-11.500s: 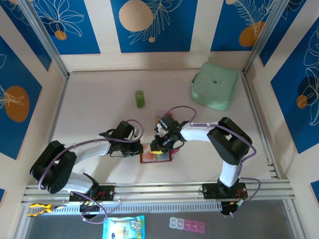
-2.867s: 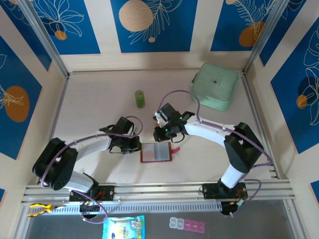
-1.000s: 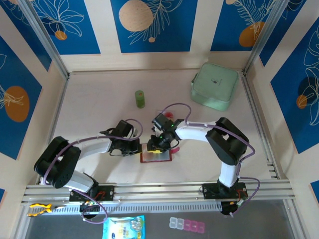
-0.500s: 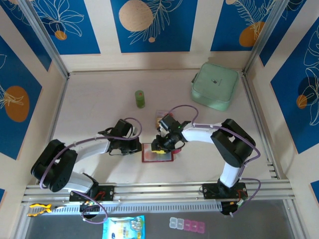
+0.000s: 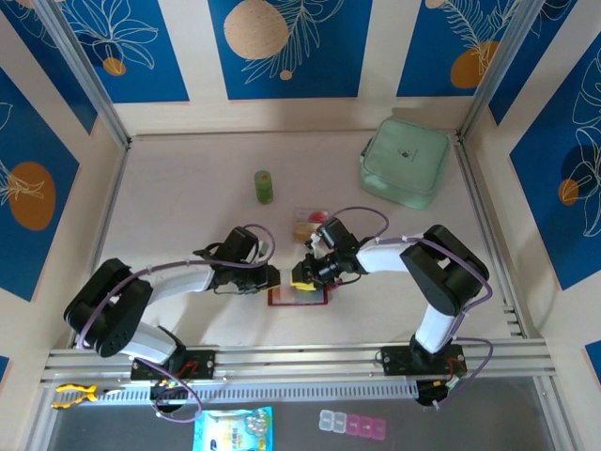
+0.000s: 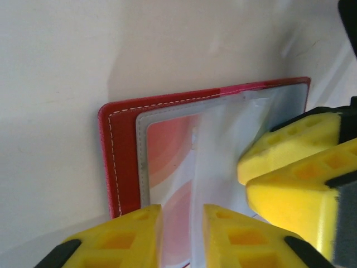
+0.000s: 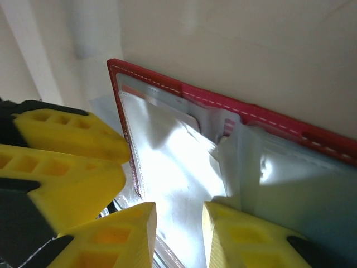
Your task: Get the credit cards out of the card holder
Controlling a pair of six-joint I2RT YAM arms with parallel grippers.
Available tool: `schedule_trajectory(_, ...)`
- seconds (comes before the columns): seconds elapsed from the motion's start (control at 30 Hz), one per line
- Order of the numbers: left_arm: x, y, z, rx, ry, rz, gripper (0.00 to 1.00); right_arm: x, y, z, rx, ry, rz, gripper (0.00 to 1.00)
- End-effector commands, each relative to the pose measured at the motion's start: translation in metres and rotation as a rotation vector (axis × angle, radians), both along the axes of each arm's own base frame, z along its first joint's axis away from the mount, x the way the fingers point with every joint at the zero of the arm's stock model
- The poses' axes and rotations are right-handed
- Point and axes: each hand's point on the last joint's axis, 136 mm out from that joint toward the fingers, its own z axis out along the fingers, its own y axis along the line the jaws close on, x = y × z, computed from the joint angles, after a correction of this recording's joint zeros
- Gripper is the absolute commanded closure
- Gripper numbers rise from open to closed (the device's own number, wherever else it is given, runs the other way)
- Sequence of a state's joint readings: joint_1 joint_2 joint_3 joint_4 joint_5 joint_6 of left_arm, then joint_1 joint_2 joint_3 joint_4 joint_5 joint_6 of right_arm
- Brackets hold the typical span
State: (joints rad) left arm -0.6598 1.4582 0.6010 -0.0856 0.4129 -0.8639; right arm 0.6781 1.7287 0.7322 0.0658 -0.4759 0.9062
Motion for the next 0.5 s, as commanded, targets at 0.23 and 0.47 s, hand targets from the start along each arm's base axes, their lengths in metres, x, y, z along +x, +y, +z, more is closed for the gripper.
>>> schedule_trajectory(0.23, 0.005, -0.018, 0.007, -0.041, 0.006, -0.013, 0.70, -0.003, -0.009, -0.002, 0.039, 0.023, -0.029, 0.72)
schedule_trajectory(0.47, 0.005, -0.025, 0.009, -0.051, 0.010, -0.028, 0.71, -0.004, -0.010, -0.002, 0.047, 0.022, -0.032, 0.71)
